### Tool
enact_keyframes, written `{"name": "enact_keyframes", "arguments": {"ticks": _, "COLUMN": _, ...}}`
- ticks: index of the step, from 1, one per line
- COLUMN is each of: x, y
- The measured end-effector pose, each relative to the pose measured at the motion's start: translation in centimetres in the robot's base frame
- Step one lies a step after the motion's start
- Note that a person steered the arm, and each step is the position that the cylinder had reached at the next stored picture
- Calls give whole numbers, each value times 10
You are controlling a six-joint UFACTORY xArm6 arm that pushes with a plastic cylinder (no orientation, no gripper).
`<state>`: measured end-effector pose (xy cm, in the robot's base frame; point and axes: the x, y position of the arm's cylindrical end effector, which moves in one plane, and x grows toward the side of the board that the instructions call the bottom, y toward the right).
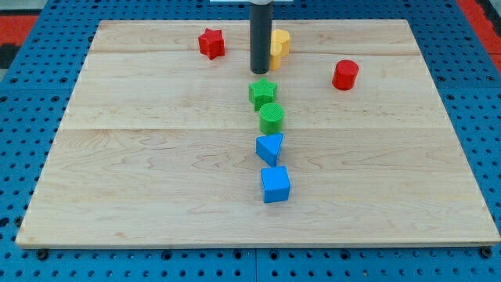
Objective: Push the green star to the bottom right of the yellow heart
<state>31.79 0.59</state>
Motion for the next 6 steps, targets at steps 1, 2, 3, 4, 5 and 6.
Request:
{"name": "enact_keyframes", "arguments": {"ticks": 1, "x": 1, "y": -12}}
{"name": "enact_keyframes", "arguments": {"ticks": 2, "x": 14, "y": -31}}
{"name": "enact_keyframes", "arguments": {"ticks": 3, "x": 49, "y": -36}}
{"name": "enact_keyframes", "arguments": {"ticks": 4, "x": 72, "y": -36}}
{"name": "enact_keyframes", "arguments": {"ticks": 5, "x": 93, "y": 3}}
{"name": "enact_keyframes", "arguments": {"ticks": 6, "x": 91, "y": 40}}
